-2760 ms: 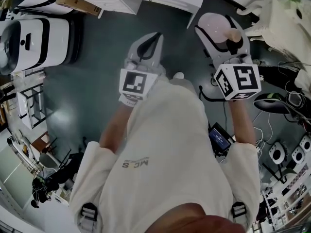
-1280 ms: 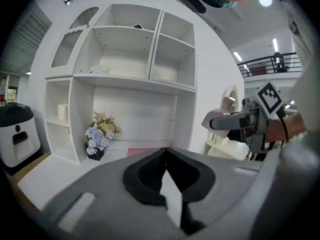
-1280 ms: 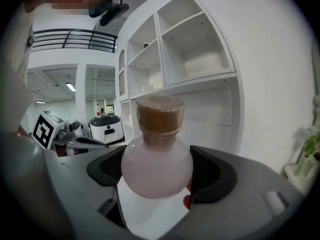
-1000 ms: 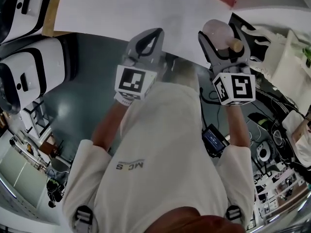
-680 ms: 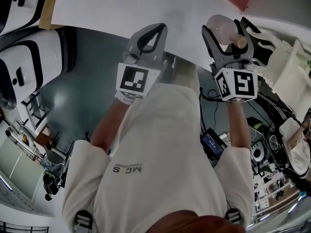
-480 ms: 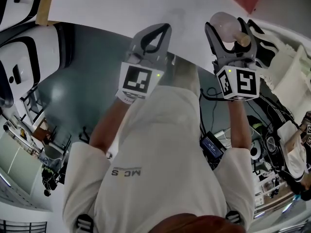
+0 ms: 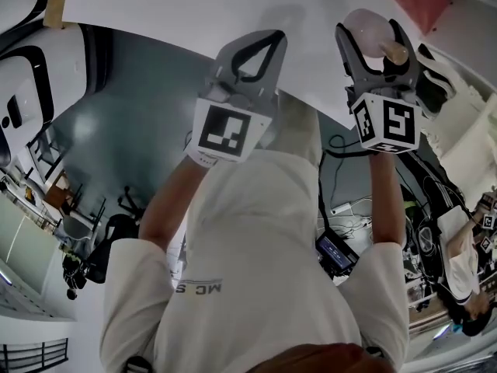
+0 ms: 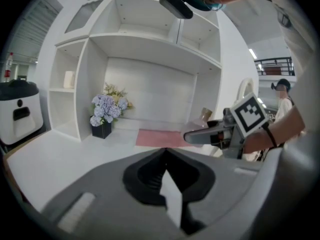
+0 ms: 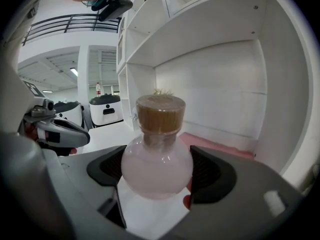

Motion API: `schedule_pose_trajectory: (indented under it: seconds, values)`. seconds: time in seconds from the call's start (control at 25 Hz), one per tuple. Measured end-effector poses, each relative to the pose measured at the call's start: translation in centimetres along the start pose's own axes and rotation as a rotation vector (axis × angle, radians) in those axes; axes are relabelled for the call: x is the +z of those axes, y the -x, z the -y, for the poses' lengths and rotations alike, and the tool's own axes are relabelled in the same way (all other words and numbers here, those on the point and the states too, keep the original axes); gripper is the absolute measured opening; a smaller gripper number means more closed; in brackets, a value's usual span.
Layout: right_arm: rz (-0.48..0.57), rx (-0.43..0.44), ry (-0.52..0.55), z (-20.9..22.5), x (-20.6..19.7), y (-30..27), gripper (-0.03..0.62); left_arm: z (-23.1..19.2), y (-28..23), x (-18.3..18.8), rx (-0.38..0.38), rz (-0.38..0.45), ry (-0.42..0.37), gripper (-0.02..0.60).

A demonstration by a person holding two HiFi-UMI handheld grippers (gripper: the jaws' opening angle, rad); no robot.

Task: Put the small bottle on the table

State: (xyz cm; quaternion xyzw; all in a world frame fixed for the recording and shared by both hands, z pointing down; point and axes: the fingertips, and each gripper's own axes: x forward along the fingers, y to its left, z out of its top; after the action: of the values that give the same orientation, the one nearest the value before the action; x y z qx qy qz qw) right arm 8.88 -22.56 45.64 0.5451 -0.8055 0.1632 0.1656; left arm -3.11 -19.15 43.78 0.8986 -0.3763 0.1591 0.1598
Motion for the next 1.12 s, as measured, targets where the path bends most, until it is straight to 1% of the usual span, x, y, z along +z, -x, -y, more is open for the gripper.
schedule_pose_trajectory:
  seconds: [0.28, 0.56, 0.84, 1.12]
  values:
    - [-0.021, -0.001, 0.007, 0.3, -3.3, -4.3, 0.393, -1.0, -0.9, -3.0, 0.014, -0.032, 0.020, 0.000]
    - [-0.071, -0.005, 0.026, 1.3, -6.9, -8.4, 0.394, -1.9, -1.9, -5.7, 0.029, -0.069, 0.047, 0.000]
    - [-0.128, -0.025, 0.063, 2.4, -9.7, -12.6, 0.393, -2.5, -2.4, -6.5, 0.032, -0.085, 0.038, 0.000]
    - [-0.163, -0.041, 0.068, 3.1, -11.0, -15.0, 0.394, -2.9, -2.7, -7.0, 0.034, -0.102, 0.047, 0.000]
